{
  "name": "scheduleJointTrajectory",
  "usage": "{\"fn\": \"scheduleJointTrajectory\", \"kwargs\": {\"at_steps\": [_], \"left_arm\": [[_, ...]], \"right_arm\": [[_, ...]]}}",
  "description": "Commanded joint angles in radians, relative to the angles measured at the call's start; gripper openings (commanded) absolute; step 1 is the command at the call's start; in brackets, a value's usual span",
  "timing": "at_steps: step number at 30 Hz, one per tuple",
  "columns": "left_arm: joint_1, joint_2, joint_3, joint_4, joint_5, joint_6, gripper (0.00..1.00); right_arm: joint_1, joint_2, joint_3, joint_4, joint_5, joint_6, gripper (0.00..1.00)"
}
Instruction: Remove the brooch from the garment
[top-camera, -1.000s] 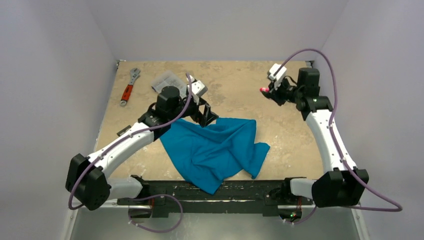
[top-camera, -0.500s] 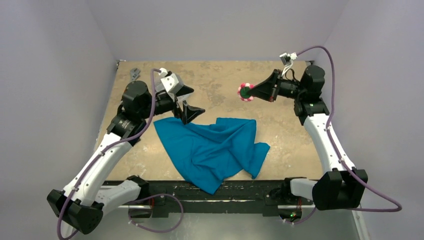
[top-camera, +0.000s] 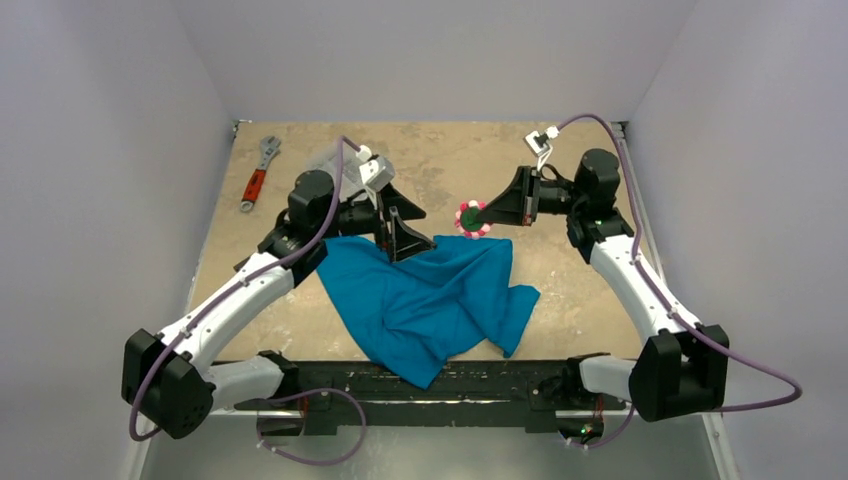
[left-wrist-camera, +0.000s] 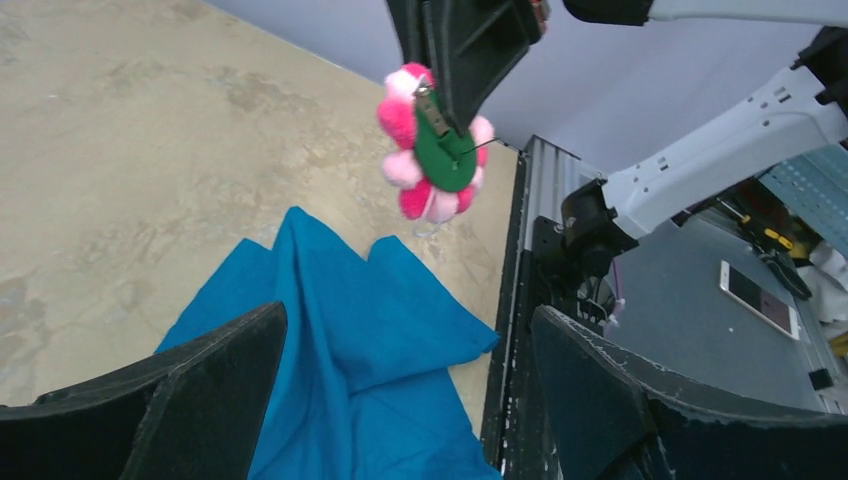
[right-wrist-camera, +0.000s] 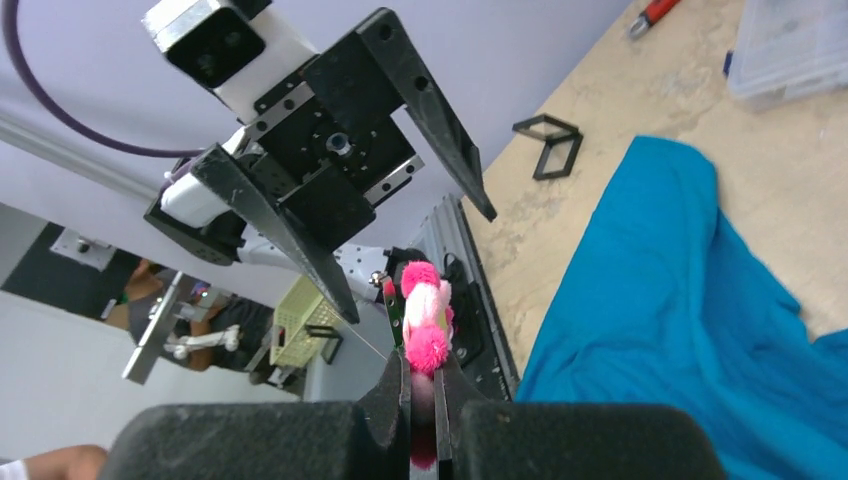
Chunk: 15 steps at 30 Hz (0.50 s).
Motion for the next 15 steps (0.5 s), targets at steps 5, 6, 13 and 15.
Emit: {"fn": "scheduleJointTrajectory", "kwargs": {"at_steps": [5, 6, 13, 15], "left_arm": [[0.01, -0.135, 0.011, -0.003, -0.045, 0.175, 0.7], [0.014, -0.142, 0.015, -0.015, -0.025, 0.243, 0.67], [-0.041, -0.19, 0.013, -0.036, -0.012, 0.45, 0.42], [-0.072, -0.203, 0.012, -0.043, 0.006, 0.496, 0.39]], "right_arm": [[0.02, -0.124, 0.0, -0.158, -0.052, -0.125, 0.0], [0.02, -0.14, -0.024, -0.174, -0.056, -0.136, 0.0], [0.022, -0.194, -0.006, -0.426, -0.079, -0.306, 0.0], [0.022, -0.193, 0.006, -0.456, -0.082, -0.342, 0.0]]}}
